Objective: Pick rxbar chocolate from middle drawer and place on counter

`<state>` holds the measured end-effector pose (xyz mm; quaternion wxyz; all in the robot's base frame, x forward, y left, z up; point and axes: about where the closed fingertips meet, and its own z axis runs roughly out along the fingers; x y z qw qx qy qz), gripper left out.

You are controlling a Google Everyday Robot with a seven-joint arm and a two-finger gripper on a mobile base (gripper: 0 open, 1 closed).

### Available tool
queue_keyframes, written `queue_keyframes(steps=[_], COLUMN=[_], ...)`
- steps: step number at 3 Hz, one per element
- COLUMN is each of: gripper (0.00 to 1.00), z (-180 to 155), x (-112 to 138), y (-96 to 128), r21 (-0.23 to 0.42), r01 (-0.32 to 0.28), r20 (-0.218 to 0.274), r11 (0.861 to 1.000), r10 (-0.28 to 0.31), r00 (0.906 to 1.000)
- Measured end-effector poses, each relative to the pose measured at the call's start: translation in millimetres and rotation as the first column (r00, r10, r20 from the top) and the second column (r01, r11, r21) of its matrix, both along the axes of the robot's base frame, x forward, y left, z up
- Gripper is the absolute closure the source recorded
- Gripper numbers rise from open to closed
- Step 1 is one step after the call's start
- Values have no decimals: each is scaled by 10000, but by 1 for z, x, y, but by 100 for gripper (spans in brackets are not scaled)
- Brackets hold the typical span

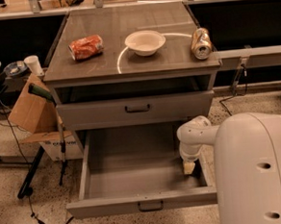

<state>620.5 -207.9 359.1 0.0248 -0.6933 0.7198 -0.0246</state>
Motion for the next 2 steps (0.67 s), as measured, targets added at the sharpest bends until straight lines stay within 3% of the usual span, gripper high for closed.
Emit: queue_keyframes(steps=[2], gripper=[100], z=[40], x=[-5], y=[-1], r21=[-6], r01=[236], r20=[269], r11=[9997], r10=[-236], r00=[9994])
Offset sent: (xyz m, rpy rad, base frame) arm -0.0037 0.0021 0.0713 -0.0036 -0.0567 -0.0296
